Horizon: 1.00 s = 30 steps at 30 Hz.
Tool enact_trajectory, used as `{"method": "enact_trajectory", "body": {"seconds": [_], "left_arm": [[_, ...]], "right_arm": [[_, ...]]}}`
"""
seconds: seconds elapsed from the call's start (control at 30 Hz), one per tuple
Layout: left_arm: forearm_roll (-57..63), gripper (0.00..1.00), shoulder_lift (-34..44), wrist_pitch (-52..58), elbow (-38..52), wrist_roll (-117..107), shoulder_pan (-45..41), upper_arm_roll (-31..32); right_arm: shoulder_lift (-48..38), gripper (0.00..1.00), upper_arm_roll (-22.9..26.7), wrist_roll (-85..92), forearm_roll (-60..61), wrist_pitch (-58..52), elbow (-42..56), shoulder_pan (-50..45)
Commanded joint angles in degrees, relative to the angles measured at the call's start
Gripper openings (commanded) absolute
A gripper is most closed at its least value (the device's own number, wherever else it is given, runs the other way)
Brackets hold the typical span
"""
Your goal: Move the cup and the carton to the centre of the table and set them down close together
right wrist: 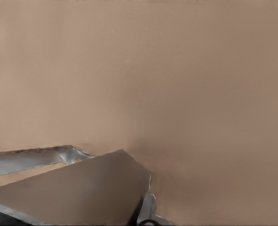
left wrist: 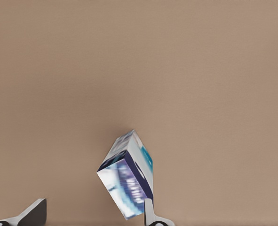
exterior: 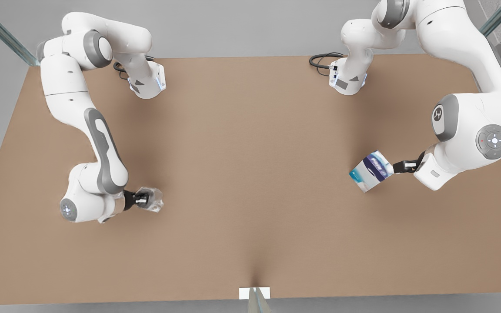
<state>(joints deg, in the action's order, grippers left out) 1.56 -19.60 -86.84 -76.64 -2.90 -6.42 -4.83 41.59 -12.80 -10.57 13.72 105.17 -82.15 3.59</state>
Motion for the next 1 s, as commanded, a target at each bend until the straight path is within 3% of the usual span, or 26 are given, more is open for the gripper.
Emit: {"method": "enact_trajectory", "body": {"seconds": [0.0, 0.07, 0.1, 0.2, 0.27, 0.43, 0.6, 0.67, 0.77, 0.87, 0.9, 0.97], "left_arm": [[0.02, 1.0, 0.0, 0.0, 0.0, 0.0, 0.0, 0.0], [0.02, 1.0, 0.09, 0.0, 0.0, -0.09, 0.0, -0.09], [-0.07, 1.0, 0.36, 0.0, 0.09, -0.7, 0.0, -0.44], [0.11, 1.0, -0.08, -2.55, 0.35, -18.01, -0.7, -0.44], [0.2, 1.0, -0.79, -3.16, 0.18, -22.24, -0.61, -0.44], [-5.52, 1.0, -0.79, 0.88, -0.52, -26.11, 4.39, -0.44], [-5.6, 1.0, -0.96, -3.68, -3.68, -24.35, 3.25, -0.27], [-5.52, 1.0, -0.96, -8.35, -7.2, -24.35, 2.02, -0.18], [-5.17, 0.99, -0.7, -9.32, -8.96, -24.35, 2.37, -0.18], [-5.52, 0.99, 5.36, -8.7, -14.94, -25.58, -0.44, 0.0], [-5.6, 0.99, 7.3, -8.7, -17.66, -25.58, -0.88, 0.09], [-5.6, 0.99, 7.3, -6.94, -17.49, -25.58, -0.88, 0.44]], "right_arm": [[1.48, 0.21, -0.21, -1.91, -5.98, -0.84, 2.34, -2.0], [6.4, 0.21, 1.2, -2.08, -1.94, -0.14, 11.65, -11.32], [7.81, 0.21, 5.15, -2.26, 2.53, 1.0, 14.91, -17.29], [14.75, 0.21, 27.29, -2.96, 25.74, 1.61, 24.23, -36.81], [19.06, 0.21, 31.96, -3.66, 29.97, 6.01, 27.04, -40.5], [24.68, 0.24, 33.19, -5.42, 32.51, 13.39, 31.26, -42.79], [25.83, 0.55, 34.6, -5.51, 32.51, 20.95, 32.49, -43.84], [26.62, 0.56, 37.32, -5.42, 32.51, 20.95, 32.49, -45.07], [26.71, 0.64, 37.41, -5.42, 32.51, 21.39, 32.49, -45.51], [26.79, 0.81, 37.5, -5.42, 32.43, 21.57, 32.49, -45.78], [26.79, 0.97, 37.5, -5.34, 32.43, 22.54, 32.4, -45.86], [26.79, 1.0, 38.29, -5.34, 32.43, 22.62, 32.4, -45.95]]}}
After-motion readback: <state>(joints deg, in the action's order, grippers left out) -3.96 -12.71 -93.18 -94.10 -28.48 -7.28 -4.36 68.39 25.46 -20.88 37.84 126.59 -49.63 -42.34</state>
